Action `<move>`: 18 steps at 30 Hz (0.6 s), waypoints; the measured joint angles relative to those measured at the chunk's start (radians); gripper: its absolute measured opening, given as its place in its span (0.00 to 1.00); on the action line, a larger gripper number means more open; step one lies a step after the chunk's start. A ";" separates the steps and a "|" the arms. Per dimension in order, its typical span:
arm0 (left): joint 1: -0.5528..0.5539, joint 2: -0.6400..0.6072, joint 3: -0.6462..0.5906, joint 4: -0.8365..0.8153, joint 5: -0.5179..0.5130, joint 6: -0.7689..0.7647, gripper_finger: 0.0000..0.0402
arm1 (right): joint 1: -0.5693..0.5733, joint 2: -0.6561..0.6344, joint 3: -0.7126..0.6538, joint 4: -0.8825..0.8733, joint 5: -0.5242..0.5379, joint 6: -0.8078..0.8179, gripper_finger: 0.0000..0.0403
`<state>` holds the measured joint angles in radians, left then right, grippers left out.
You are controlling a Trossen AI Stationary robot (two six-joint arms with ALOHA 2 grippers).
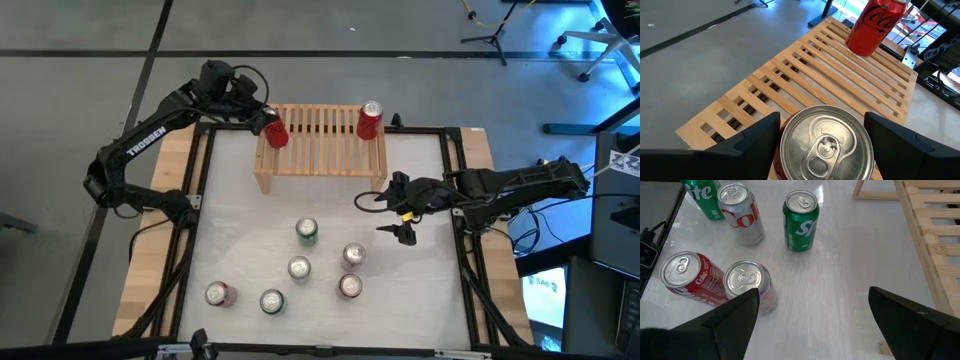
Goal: Place canned beverage on shelf
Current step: Put the red black soda can on the shelf
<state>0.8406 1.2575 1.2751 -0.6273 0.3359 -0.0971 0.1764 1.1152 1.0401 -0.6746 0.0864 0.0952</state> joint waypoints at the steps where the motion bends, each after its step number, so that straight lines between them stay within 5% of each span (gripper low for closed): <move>1: 0.000 0.000 0.000 0.000 0.000 0.000 0.68 | 0.000 0.000 0.000 0.000 0.000 0.000 0.92; 18: 0.000 0.000 0.000 0.001 -0.016 0.000 0.68 | 0.000 0.000 0.000 0.000 0.000 0.000 0.92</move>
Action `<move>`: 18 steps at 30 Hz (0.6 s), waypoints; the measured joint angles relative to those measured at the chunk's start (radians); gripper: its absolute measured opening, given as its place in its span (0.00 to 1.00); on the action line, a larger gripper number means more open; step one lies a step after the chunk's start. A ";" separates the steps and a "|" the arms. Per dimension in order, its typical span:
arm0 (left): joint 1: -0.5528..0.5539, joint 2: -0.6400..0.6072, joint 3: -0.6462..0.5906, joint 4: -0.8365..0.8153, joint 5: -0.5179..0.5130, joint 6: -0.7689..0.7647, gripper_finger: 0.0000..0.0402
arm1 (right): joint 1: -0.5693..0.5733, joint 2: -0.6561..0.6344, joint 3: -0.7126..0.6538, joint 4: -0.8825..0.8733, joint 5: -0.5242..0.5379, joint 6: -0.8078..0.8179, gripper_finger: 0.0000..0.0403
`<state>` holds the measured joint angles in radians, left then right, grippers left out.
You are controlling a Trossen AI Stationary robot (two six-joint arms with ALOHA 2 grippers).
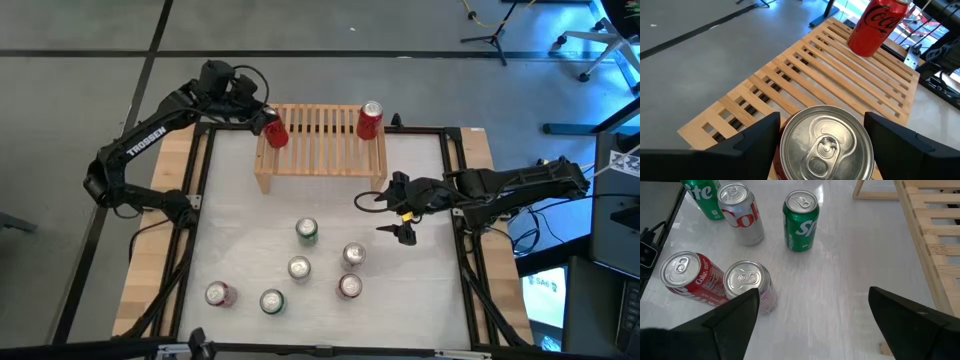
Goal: Place canned beverage on shelf
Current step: Put the red black soda can on the shelf
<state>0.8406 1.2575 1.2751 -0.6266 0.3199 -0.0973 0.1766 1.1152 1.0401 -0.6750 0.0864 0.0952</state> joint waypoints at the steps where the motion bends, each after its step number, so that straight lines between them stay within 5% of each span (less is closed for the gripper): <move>1: 0.000 0.000 0.000 0.001 -0.007 0.000 0.68 | 0.000 0.000 0.000 0.000 0.000 0.000 0.92; 18: 0.000 0.000 0.000 0.000 -0.028 -0.004 0.68 | 0.000 0.000 0.000 -0.001 0.000 0.000 0.92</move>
<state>0.8406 1.2575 1.2747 -0.6266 0.2916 -0.1013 0.1764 1.1152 1.0401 -0.6758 0.0864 0.0952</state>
